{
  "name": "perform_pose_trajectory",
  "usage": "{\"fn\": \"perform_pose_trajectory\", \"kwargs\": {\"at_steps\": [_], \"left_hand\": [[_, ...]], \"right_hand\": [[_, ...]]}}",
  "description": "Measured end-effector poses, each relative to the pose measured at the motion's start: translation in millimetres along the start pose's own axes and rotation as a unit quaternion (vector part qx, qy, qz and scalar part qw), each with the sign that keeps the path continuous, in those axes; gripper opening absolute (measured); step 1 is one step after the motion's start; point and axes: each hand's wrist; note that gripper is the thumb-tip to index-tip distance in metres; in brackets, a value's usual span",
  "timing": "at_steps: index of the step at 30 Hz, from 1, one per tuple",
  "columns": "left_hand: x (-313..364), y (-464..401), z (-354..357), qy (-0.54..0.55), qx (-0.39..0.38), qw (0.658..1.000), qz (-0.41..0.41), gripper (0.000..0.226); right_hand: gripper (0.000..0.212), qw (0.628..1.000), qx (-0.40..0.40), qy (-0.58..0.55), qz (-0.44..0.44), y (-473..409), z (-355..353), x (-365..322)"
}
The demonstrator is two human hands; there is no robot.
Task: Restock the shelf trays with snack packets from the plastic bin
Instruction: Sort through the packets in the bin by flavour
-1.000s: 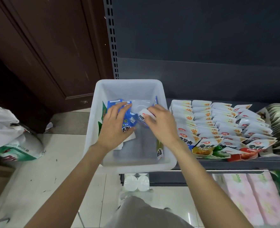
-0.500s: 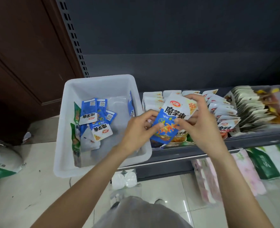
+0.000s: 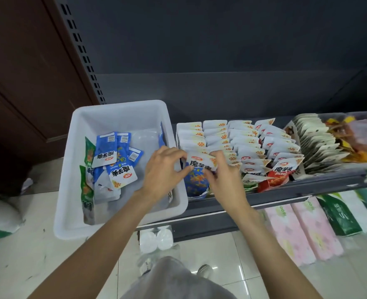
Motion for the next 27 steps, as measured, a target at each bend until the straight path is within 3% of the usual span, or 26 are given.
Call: {"fn": "perform_pose_trajectory", "kwargs": {"at_steps": [2, 4, 8, 11, 14, 17, 20, 22, 24, 27], "left_hand": [[-3.7, -0.8, 1.5, 0.002, -0.007, 1.000, 0.004, 0.018], [-7.5, -2.4, 5.1, -0.024, -0.016, 0.999, 0.023, 0.016], [-8.7, -1.9, 10.7, -0.057, -0.016, 0.997, 0.042, 0.018], [-11.0, 1.3, 4.1, -0.003, 0.016, 1.000, 0.019, 0.014], [-24.5, 4.8, -18.3, 0.032, 0.069, 0.996, -0.037, 0.025], [-61.2, 12.4, -40.2, -0.017, 0.087, 0.993, -0.084, 0.028], [-108.2, 10.8, -45.7, -0.096, -0.002, 0.979, -0.178, 0.048], [-132.5, 3.1, -44.4, -0.135, -0.064, 0.963, -0.226, 0.060], [-149.1, -4.1, -40.7, -0.178, -0.115, 0.945, -0.249, 0.065], [-161.4, -10.4, -34.5, -0.200, -0.139, 0.934, -0.261, 0.055]], "right_hand": [[0.033, 0.991, -0.040, 0.110, -0.066, 1.0, 10.1, 5.0], [0.037, 0.972, -0.026, 0.198, -0.125, 3.2, 18.1, 10.1], [0.035, 0.950, -0.013, 0.274, -0.146, 1.0, 17.9, 5.4], [0.036, 0.953, 0.012, 0.270, -0.137, -3.0, 11.8, -4.0], [0.027, 0.946, 0.102, 0.254, -0.175, -13.9, -2.9, -22.3], [0.014, 0.945, 0.125, 0.182, -0.243, -34.8, 2.6, -46.2], [0.017, 0.957, 0.030, 0.115, -0.264, -56.2, 45.1, -64.4], [0.023, 0.956, -0.103, 0.117, -0.247, -70.1, 85.1, -70.6], [0.037, 0.931, -0.264, 0.120, -0.220, -79.9, 124.3, -70.8], [0.048, 0.893, -0.372, 0.147, -0.207, -83.4, 163.1, -66.3]]}}
Point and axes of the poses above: each hand's wrist, its own y-axis away from the middle knuckle, its own z-axis out of the palm, x = y × z, and after that the axes turned 11 degrees about -z, right-handed
